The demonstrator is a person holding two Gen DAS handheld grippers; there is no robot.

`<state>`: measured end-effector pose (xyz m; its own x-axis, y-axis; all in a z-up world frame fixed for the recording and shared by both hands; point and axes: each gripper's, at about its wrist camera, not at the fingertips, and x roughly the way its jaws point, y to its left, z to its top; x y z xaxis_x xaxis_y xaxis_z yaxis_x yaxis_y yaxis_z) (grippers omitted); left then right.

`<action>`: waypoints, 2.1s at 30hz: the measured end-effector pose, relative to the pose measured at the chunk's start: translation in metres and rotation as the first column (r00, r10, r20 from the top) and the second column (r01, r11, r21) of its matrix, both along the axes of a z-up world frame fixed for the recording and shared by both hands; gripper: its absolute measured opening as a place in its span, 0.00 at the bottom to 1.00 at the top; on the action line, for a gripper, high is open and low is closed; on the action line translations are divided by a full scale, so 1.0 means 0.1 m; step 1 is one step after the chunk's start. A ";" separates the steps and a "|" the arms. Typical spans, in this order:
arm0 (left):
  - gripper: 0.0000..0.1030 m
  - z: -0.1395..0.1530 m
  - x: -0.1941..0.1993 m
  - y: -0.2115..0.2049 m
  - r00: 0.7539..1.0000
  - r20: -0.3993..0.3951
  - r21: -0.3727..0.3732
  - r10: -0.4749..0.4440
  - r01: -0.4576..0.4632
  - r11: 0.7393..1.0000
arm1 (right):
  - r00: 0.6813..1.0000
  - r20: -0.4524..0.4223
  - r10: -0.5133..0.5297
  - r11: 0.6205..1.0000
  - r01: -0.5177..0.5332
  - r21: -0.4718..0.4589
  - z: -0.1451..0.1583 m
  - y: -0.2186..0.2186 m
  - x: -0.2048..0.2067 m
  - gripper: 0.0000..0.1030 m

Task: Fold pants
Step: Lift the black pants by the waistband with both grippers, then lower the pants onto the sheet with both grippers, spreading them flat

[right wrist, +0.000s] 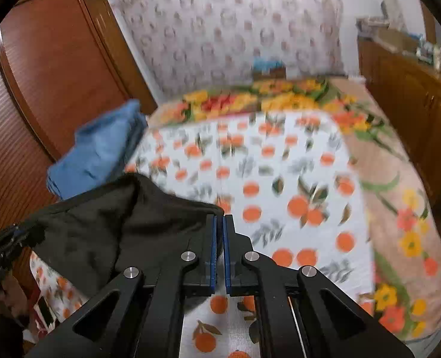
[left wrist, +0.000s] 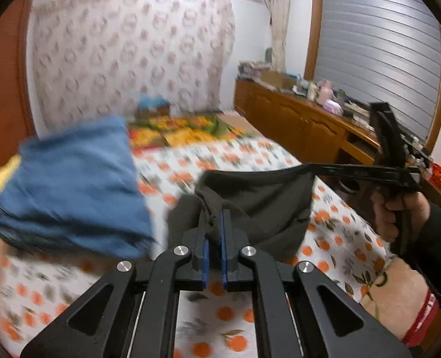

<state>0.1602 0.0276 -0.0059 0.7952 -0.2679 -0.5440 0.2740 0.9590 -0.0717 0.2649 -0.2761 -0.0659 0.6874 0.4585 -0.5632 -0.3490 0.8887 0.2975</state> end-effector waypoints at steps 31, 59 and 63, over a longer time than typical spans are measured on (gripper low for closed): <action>0.06 1.62 -0.99 0.46 0.949 0.308 0.128 -0.060 0.021 0.992 | 0.891 0.451 -0.048 0.995 0.080 -0.052 1.78 -1.12 -2.32 0.03; 0.06 -0.26 1.92 -0.03 0.993 -0.116 0.255 0.010 0.020 0.967 | 0.994 0.041 -0.104 0.980 0.109 -0.167 0.84 -1.02 1.12 0.03; 0.08 -0.39 2.05 0.01 0.989 -0.144 0.254 0.027 0.010 0.967 | 0.996 0.029 -0.085 0.983 0.088 -0.162 0.76 -1.00 1.35 0.03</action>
